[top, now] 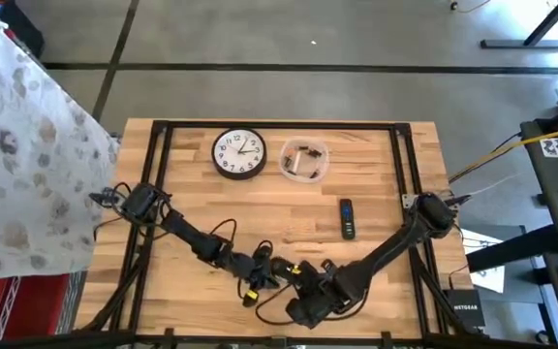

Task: Insert battery
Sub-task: Insert the silver battery into the computer mouse

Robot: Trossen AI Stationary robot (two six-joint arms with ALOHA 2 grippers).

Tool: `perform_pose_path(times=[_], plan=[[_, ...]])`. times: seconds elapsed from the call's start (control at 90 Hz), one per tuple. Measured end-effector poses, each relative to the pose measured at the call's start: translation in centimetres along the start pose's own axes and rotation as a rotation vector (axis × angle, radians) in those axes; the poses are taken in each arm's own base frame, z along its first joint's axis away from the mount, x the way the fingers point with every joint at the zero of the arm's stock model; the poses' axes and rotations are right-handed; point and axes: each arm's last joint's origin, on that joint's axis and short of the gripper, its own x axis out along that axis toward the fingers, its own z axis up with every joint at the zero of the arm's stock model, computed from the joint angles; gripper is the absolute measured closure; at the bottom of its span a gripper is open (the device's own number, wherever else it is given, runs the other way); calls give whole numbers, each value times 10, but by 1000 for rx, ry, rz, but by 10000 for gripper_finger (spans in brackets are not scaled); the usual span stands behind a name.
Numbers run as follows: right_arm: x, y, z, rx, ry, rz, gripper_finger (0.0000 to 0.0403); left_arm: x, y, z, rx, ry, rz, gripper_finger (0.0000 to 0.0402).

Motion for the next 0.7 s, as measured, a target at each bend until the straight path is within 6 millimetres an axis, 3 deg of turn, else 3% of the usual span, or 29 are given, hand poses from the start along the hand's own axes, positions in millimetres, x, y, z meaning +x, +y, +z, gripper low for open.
perform_pose_path(times=[0.367, 0.7], plan=[[14, -16, 43, -132, 37, -20, 396, 0, 4, -3, 26, 36, 52, 400], [23, -10, 46, -131, 135, 84, 396, 0, 4, -3, 24, 28, 66, 400]])
